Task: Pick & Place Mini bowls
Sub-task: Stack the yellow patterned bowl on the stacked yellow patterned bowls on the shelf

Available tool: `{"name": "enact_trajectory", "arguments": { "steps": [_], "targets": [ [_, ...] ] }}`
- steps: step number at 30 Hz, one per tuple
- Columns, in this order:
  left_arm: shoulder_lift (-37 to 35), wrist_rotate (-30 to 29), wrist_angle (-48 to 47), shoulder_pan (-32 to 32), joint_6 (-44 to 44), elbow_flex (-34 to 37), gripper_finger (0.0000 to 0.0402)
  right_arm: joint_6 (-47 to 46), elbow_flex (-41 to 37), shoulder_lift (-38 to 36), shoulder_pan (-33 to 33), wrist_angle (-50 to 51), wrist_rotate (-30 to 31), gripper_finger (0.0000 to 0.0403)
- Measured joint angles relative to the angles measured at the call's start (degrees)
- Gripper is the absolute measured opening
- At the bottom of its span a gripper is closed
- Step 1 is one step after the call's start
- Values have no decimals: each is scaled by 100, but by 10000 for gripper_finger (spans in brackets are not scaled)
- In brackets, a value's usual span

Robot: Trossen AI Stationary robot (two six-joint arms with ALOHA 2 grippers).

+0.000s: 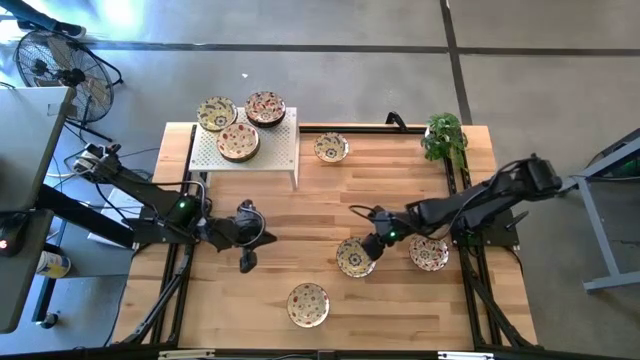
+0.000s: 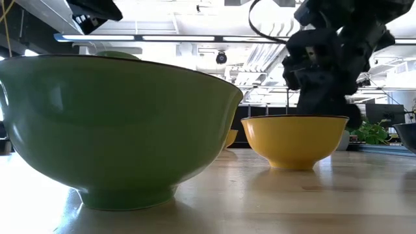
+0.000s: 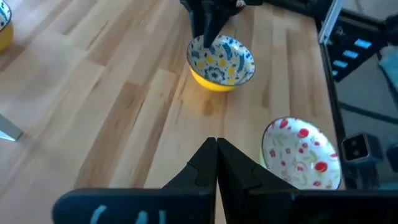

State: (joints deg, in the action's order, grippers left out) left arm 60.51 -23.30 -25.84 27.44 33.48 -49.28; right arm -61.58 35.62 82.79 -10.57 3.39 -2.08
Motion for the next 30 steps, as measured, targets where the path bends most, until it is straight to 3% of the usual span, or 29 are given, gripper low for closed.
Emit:
{"name": "enact_trajectory", "arguments": {
  "steps": [7, 11, 17, 23, 30],
  "targets": [
    [-145, -90, -120, 6, -68, 0, 0, -38, 4, 549, -11, -698, -195, 59],
    [-205, -480, -110, 4, 5, -11, 0, -191, 1, 557, -11, -868, -1, 12],
    [-291, -1387, -168, 123, 190, -9, 0, -639, 366, 430, 101, -841, 484, 15],
    [-314, -1627, -442, 270, 420, -4, 0, -743, 972, 510, 389, -770, 946, 9],
    [-314, -1665, -522, 302, 472, -4, 0, -573, 2108, 1701, 659, -445, 763, 8]
  ]
}}
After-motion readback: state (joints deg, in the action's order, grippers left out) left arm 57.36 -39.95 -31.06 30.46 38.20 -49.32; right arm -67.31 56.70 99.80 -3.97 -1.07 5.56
